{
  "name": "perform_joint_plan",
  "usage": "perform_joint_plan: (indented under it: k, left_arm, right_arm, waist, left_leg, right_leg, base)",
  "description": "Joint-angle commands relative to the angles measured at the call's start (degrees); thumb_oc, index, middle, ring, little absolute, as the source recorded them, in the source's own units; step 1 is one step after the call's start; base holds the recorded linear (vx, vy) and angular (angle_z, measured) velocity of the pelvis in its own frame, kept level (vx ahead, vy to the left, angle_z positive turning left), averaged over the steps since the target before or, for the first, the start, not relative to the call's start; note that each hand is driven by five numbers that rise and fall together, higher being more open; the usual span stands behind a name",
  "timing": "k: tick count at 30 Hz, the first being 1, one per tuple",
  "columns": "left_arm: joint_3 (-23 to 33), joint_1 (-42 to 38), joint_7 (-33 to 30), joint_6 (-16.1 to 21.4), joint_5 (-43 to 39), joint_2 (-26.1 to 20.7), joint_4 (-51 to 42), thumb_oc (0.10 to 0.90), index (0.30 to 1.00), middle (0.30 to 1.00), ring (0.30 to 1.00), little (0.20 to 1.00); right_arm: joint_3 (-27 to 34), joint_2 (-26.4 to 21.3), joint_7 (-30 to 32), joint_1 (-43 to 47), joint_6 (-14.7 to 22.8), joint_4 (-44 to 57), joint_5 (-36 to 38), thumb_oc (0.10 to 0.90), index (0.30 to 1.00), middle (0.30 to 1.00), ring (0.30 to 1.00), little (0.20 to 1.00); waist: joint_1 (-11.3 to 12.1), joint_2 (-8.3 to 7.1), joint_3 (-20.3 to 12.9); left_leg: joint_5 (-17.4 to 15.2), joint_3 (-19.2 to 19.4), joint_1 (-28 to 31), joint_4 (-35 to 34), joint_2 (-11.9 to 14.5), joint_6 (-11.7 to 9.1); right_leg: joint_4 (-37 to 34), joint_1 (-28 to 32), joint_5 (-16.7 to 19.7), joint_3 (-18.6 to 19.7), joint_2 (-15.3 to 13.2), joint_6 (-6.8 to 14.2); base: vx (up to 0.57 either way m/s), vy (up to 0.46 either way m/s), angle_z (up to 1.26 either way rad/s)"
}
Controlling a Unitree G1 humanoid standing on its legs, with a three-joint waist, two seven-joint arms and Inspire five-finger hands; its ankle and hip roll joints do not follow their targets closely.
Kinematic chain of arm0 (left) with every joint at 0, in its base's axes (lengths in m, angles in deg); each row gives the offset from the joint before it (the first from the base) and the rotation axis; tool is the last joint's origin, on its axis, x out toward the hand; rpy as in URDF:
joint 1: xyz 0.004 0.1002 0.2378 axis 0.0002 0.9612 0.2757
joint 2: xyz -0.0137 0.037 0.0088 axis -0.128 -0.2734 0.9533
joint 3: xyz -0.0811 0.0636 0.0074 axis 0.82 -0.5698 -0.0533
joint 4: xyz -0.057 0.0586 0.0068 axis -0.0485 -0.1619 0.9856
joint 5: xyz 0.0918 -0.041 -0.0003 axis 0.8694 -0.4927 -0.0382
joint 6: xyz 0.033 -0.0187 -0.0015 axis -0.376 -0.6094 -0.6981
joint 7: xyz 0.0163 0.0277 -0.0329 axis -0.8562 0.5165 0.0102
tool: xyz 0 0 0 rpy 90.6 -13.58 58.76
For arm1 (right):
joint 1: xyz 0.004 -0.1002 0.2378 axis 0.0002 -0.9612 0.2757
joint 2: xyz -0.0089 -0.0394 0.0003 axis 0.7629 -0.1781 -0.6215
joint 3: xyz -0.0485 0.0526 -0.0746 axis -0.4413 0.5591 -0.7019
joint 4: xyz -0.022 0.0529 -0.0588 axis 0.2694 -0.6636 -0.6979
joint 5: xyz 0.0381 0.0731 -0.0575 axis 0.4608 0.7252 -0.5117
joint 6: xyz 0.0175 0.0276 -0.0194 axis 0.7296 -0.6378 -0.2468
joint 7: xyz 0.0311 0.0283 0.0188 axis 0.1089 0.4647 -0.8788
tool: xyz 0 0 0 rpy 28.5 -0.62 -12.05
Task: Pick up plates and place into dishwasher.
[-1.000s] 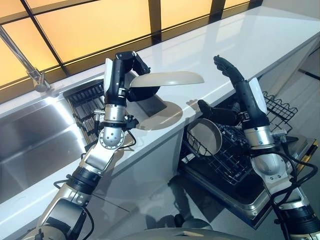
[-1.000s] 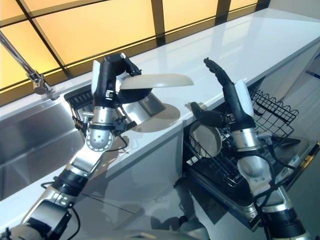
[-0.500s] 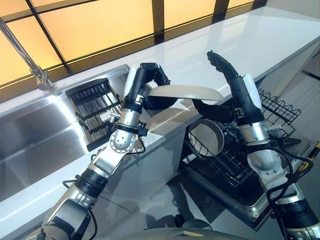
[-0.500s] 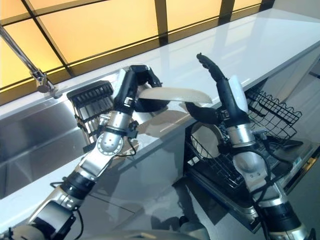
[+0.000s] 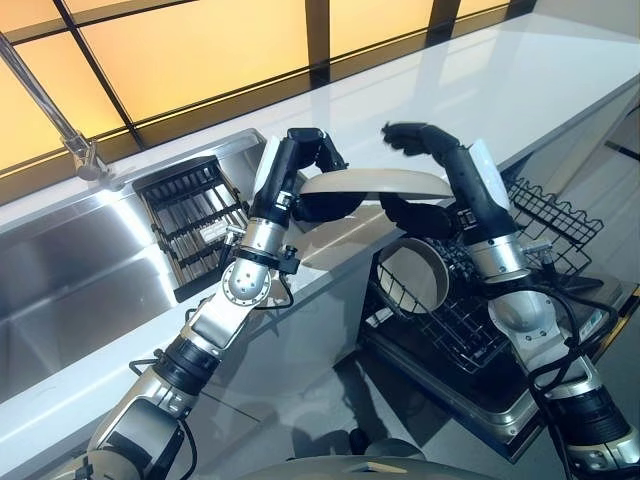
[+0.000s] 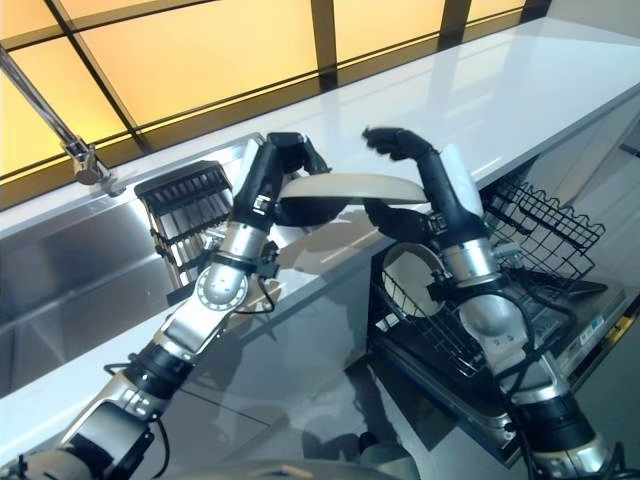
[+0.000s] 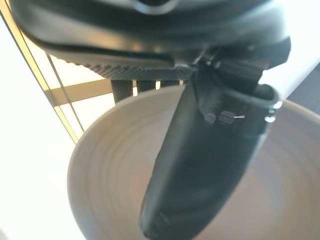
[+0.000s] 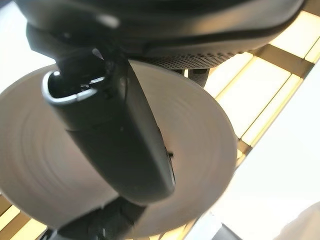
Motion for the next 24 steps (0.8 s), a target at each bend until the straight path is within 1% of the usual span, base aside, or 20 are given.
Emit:
perform_joint_plan:
  k: [1, 10, 11, 12, 13, 14, 15, 16, 17, 18, 19, 24]
  left_arm:
    - [-2.59, -11.34, 0.11, 3.46, 0.19, 1.41, -0.04, 0.100, 0.300, 0.300, 0.300, 0.200]
    - [-2.25, -11.16, -0.78, 3.01, 0.82, 1.41, 0.67, 0.100, 0.300, 0.300, 0.300, 0.200]
    - [-2.21, -11.08, -0.89, 2.99, 0.92, 1.39, 0.77, 0.147, 0.340, 0.340, 0.340, 0.247]
    - [-2.17, -10.99, -1.10, 2.97, 1.10, 1.38, 0.86, 0.273, 0.448, 0.448, 0.448, 0.373]
    - [-2.12, -10.92, -1.40, 2.81, 1.33, 1.38, 0.85, 0.487, 0.632, 0.632, 0.632, 0.587]
    - [-2.07, -10.88, -1.53, 2.77, 1.39, 1.39, 0.86, 0.487, 0.632, 0.632, 0.632, 0.587]
    - [-2.03, -10.81, -1.50, 2.81, 1.40, 1.38, 0.88, 0.709, 0.822, 0.822, 0.822, 0.809]
    - [-1.86, -10.61, -1.39, 2.90, 1.47, 1.35, 0.92, 0.649, 0.771, 0.771, 0.771, 0.749]
    - [-1.64, -10.11, -1.93, 2.89, 1.80, 1.16, 0.98, 0.674, 0.792, 0.792, 0.792, 0.774]
    - [-1.63, -10.09, -1.99, 2.88, 1.83, 1.15, 0.98, 0.745, 0.853, 0.853, 0.853, 0.845]
    - [-1.54, -9.99, -2.22, 2.79, 1.96, 1.10, 0.96, 0.800, 0.900, 0.900, 0.900, 0.900]
    - [-1.01, -9.62, -3.18, 3.31, 2.69, 0.80, 1.06, 0.800, 0.900, 0.900, 0.900, 0.900]
  right_arm:
    - [3.71, 0.98, 3.25, 8.70, 3.66, 1.96, 3.77, 0.100, 0.300, 0.300, 0.300, 0.200]
    - [4.19, 1.28, 4.10, 8.23, 4.15, 2.26, 3.54, 0.100, 0.300, 0.300, 0.300, 0.200]
    - [4.32, 1.32, 4.11, 8.12, 4.23, 2.29, 3.46, 0.100, 0.300, 0.300, 0.300, 0.200]
    - [4.48, 1.33, 4.06, 8.01, 4.24, 2.34, 3.41, 0.100, 0.300, 0.300, 0.300, 0.200]
    - [4.59, 1.32, 4.20, 8.04, 4.29, 2.28, 3.36, 0.100, 0.300, 0.300, 0.300, 0.200]
    - [4.67, 1.34, 4.35, 8.08, 4.36, 2.22, 3.22, 0.100, 0.300, 0.300, 0.300, 0.200]
    - [4.71, 1.35, 4.42, 8.04, 4.37, 2.25, 3.14, 0.100, 0.300, 0.300, 0.300, 0.200]
    - [4.87, 1.39, 4.61, 7.88, 4.35, 2.36, 2.98, 0.100, 0.300, 0.300, 0.300, 0.200]
    - [5.28, 1.26, 4.98, 7.57, 4.27, 2.53, 2.78, 0.100, 0.300, 0.300, 0.300, 0.200]
    - [5.29, 1.26, 4.99, 7.53, 4.27, 2.56, 2.76, 0.100, 0.300, 0.300, 0.300, 0.200]
    - [5.37, 1.20, 5.11, 7.40, 4.28, 2.63, 2.71, 0.100, 0.300, 0.300, 0.300, 0.200]
    - [6.28, 0.88, 5.65, 6.67, 4.77, 2.62, 2.65, 0.100, 0.300, 0.300, 0.300, 0.200]
  waist:
    - [0.69, -1.16, -5.36]
    - [0.62, -1.08, -5.34]
    - [0.60, -1.06, -5.38]
    - [0.60, -1.04, -5.42]
    - [0.63, -1.02, -5.40]
    - [0.64, -1.01, -5.38]
    - [0.64, -1.02, -5.37]
    - [0.65, -1.03, -5.37]
    - [0.62, -1.01, -5.41]
    - [0.62, -1.01, -5.41]
    - [0.60, -0.99, -5.41]
    - [0.55, -0.93, -5.42]
  left_leg:
    - [-8.76, -0.88, 0.74, 0.37, -3.13, 3.98]
    - [-8.81, -0.86, 0.88, 0.37, -3.06, 4.00]
    - [-8.82, -0.85, 0.88, 0.37, -3.06, 3.99]
    - [-8.81, -0.82, 0.88, 0.37, -3.05, 3.97]
    - [-8.81, -0.80, 0.88, 0.37, -3.05, 3.97]
    - [-8.81, -0.80, 0.89, 0.37, -3.05, 3.97]
    - [-8.82, -0.79, 0.91, 0.37, -3.05, 3.97]
    - [-8.84, -0.76, 0.94, 0.37, -3.03, 3.96]
    - [-8.80, -0.72, 0.96, 0.37, -3.01, 3.96]
    - [-8.80, -0.71, 0.96, 0.37, -3.01, 3.96]
    - [-8.79, -0.71, 0.97, 0.37, -3.00, 3.96]
    - [-8.78, -0.77, 0.98, 0.37, -3.01, 4.00]
  right_leg:
    - [0.33, 1.36, -4.84, -1.29, 4.04, 1.35]
    - [0.33, 1.47, -4.98, -1.40, 4.04, 1.27]
    - [0.33, 1.46, -4.99, -1.39, 4.05, 1.28]
    - [0.33, 1.46, -5.00, -1.40, 4.05, 1.30]
    - [0.33, 1.48, -5.02, -1.42, 4.04, 1.31]
    - [0.33, 1.51, -5.04, -1.43, 4.03, 1.30]
    - [0.33, 1.52, -5.04, -1.42, 4.04, 1.30]
    - [0.33, 1.53, -5.06, -1.42, 4.04, 1.31]
    - [0.33, 1.54, -5.05, -1.36, 4.06, 1.28]
    - [0.33, 1.54, -5.04, -1.35, 4.06, 1.27]
    - [0.33, 1.54, -5.04, -1.34, 4.06, 1.27]
    - [0.33, 1.55, -5.05, -1.34, 4.05, 1.24]
  base:
    - [0.00, 0.000, 0.00]
    - [0.00, 0.000, 0.00]
    - [0.00, 0.000, 0.00]
    - [0.00, 0.000, 0.00]
    - [0.00, 0.000, 0.00]
    - [0.00, 0.000, 0.00]
    - [0.00, 0.000, 0.00]
    - [0.00, 0.000, 0.00]
    - [0.00, 0.000, 0.00]
    - [0.00, 0.000, 0.00]
    - [0.00, 0.000, 0.00]
    - [0.00, 0.000, 0.00]
